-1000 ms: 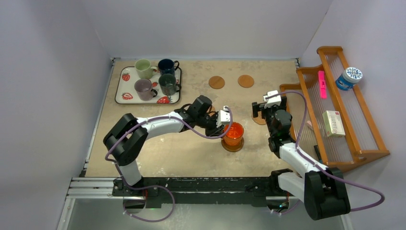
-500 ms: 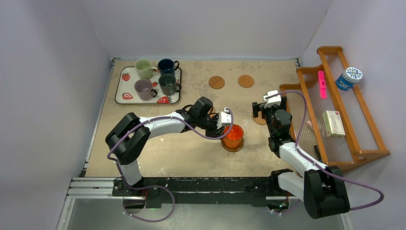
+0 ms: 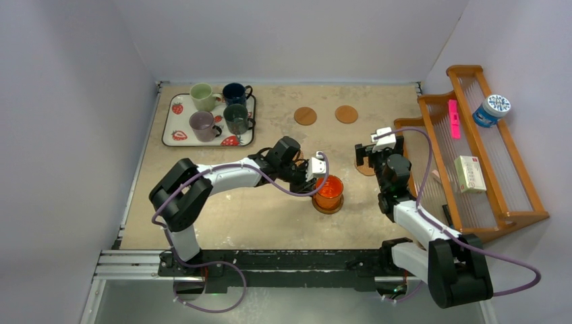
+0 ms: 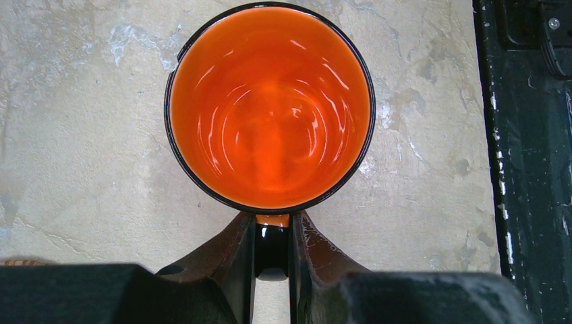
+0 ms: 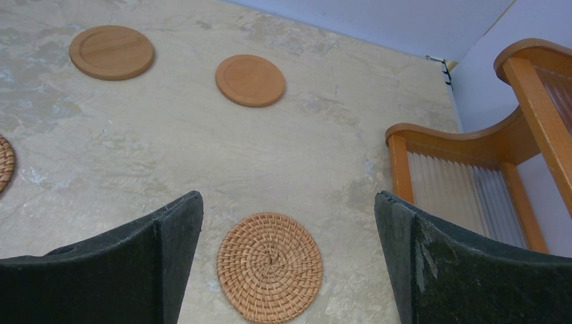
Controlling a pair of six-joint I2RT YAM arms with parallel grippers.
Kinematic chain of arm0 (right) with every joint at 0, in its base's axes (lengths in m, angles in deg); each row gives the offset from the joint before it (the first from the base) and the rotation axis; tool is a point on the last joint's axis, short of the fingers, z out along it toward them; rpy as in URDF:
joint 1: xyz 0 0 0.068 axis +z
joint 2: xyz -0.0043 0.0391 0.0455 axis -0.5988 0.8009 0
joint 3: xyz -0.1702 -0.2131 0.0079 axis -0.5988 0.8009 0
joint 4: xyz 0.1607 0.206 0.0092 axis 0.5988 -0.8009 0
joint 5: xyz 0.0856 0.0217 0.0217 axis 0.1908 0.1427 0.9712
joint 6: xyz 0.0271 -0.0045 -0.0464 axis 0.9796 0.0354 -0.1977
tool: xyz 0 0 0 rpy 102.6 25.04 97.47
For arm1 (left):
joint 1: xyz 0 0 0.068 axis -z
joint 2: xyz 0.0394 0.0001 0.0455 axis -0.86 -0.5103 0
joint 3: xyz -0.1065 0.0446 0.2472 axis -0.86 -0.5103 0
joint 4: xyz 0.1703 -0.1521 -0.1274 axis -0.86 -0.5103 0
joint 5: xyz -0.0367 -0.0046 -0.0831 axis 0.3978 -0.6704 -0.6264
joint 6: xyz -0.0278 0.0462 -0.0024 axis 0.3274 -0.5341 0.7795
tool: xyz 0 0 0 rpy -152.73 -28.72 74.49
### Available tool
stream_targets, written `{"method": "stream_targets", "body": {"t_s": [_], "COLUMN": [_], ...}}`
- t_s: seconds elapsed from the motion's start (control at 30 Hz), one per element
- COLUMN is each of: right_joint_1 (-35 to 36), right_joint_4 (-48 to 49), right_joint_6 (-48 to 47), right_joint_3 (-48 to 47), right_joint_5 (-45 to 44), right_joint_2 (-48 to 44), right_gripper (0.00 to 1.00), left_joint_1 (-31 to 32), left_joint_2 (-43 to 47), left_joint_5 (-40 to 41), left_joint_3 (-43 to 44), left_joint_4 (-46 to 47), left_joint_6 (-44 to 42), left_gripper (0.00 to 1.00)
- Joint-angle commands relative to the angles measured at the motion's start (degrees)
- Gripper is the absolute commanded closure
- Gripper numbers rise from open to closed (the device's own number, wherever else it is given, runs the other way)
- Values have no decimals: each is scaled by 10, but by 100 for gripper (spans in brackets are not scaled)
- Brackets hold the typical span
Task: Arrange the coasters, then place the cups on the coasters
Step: Place the cup on the coaster.
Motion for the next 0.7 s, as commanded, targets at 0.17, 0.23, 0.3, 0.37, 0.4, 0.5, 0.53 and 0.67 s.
{"method": "stream_targets", "body": {"t_s": [0.17,0.23,0.3,0.37,0.4,0.5,0.53,0.67], "right_joint_1": [-4,-4,-4,-4,-4,-4,-5,-4], "right_joint_4": [26,26,25,25,25,25,25,24], "right_joint_6": [1,1,1,1,2,1,2,2], "right_joint_3": [-1,-2,-2,-2,-2,-2,-2,-2], "right_joint_5": [-4,-4,-4,-4,-4,-3,-3,-3], "right_joint_2": [2,3,3,3,3,3,3,2], "right_gripper": [1,1,1,1,1,1,1,1], "left_joint_1": [4,5,5,5,5,6,6,7], "left_joint_2": [-7,-8,-8,-8,-8,-9,-9,-12], "left_joint_5": [-29,-29,-28,-27,-26,-25,-24,-23], "left_joint_3": [31,31,32,32,33,34,35,38], "left_joint_4": [31,14,11,9,8,5,2,-3], "left_joint_6": [2,2,0,-2,-2,-5,-6,-10], "left_gripper": [100,100,100,100,100,100,100,100]}}
